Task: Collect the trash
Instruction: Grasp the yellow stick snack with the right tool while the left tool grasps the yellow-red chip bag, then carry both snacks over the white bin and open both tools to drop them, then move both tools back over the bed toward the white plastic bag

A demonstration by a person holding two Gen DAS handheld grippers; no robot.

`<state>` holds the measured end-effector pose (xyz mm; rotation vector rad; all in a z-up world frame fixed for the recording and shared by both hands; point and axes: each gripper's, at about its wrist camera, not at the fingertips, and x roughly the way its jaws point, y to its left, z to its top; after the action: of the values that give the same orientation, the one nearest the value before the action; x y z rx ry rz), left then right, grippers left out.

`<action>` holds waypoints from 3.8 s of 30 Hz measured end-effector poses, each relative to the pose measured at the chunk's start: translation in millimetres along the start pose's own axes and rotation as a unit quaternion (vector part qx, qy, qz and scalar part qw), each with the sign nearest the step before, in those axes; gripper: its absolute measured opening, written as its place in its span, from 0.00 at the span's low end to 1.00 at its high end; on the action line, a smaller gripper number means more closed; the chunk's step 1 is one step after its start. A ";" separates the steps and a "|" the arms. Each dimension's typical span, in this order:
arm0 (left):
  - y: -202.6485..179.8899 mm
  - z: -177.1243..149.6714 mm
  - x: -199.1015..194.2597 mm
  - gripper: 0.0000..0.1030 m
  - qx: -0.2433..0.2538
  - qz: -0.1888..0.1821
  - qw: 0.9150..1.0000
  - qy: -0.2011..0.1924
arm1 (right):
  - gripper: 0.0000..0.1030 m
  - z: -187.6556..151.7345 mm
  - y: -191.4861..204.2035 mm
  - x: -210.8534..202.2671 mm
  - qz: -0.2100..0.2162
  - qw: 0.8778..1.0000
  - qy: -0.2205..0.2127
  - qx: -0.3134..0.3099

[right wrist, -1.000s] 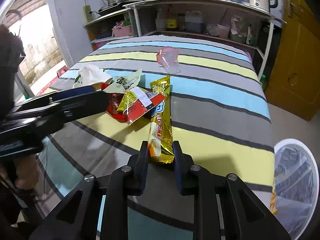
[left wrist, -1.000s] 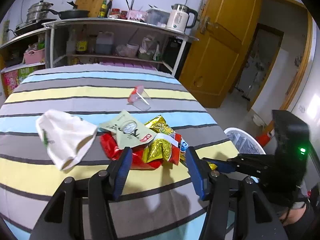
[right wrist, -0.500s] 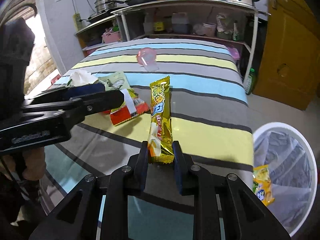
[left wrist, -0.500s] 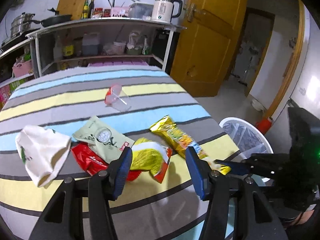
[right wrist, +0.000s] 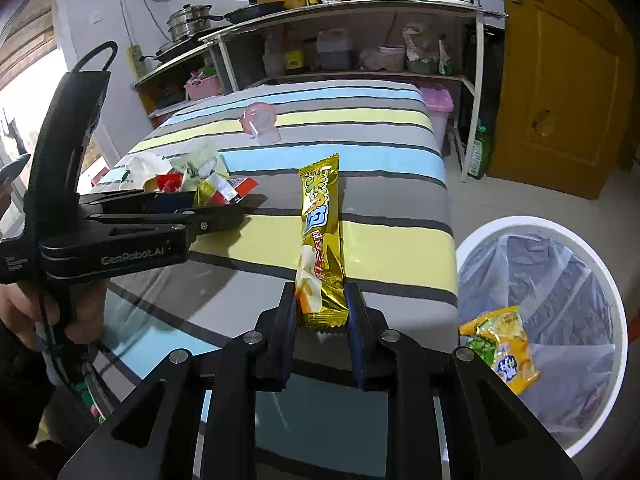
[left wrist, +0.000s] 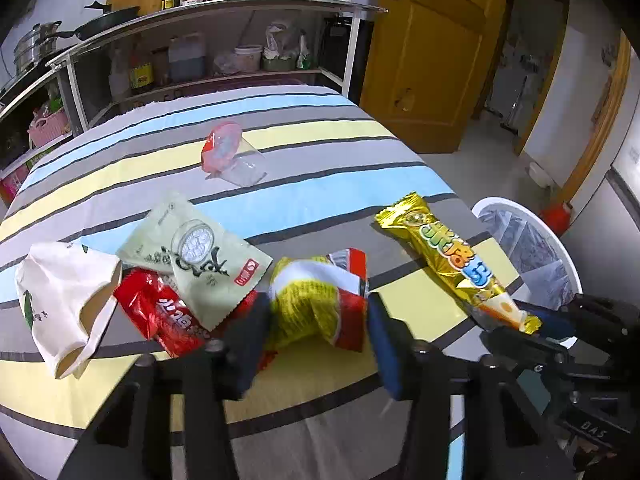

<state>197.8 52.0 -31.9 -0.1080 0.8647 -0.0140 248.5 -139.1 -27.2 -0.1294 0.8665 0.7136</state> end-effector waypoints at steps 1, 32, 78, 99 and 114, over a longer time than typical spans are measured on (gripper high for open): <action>0.3 -0.2 -0.9 0.39 0.000 0.002 1.000 -0.001 | 0.23 -0.6 -0.5 -1.7 -0.001 1.000 -0.001 0.001; -48.8 -15.5 -68.4 0.29 0.005 -0.083 0.993 -0.082 | 0.23 -29.3 -19.6 -85.8 -0.046 0.996 -0.064 0.050; -181.4 14.6 14.8 0.42 0.074 -0.163 0.984 -0.009 | 0.24 -66.8 -146.9 -84.5 -0.114 0.977 -0.032 0.176; -169.1 8.8 0.8 0.51 0.056 -0.170 0.984 -0.022 | 0.39 -71.8 -136.2 -98.0 -0.118 0.977 -0.047 0.169; -135.1 -4.6 -57.7 0.51 0.041 -0.160 0.983 -0.078 | 0.39 -51.4 -77.9 -132.7 -0.107 0.983 -0.098 0.115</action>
<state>161.0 -79.6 22.5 -0.1676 0.6817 -0.3375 205.8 -287.3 23.1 0.0540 0.7275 0.4122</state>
